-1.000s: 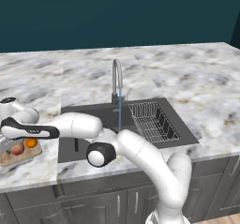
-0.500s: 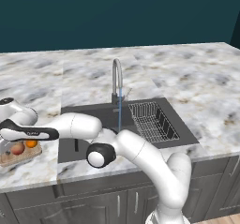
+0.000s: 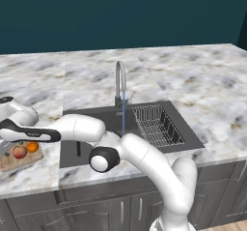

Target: Pick the tangerine, peach from the sink and place them on the cutting board to airdry. Then turn off the sink faucet.

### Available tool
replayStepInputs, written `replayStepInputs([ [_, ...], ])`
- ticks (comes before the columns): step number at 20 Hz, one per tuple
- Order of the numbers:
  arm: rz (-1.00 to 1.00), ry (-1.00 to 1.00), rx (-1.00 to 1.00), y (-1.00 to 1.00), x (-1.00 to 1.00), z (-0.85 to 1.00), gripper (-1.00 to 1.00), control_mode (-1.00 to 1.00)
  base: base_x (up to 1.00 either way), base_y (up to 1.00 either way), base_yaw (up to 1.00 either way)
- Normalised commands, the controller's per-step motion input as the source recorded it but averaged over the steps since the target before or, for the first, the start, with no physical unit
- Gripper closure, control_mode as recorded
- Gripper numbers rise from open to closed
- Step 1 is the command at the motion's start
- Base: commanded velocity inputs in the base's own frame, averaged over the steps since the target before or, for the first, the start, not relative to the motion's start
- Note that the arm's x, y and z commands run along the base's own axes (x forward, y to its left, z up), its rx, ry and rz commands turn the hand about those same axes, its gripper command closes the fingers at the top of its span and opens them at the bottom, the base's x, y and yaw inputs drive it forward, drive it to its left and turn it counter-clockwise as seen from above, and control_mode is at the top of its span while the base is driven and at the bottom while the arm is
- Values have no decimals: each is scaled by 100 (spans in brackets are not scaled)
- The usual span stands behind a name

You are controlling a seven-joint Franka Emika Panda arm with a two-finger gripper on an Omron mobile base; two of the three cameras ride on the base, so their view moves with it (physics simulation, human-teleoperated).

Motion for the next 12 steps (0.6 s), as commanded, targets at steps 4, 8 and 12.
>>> replayStepInputs([
  [4, 3, -4, 0, -6, 0, 15, -100, -100, 0, 0, 0],
  [8, 3, -4, 0, -11, 0, 14, -100, -100, 0, 0, 0],
  [12, 3, -2, 0, -14, 0, 10, -100, -100, 0, 0, 0],
])
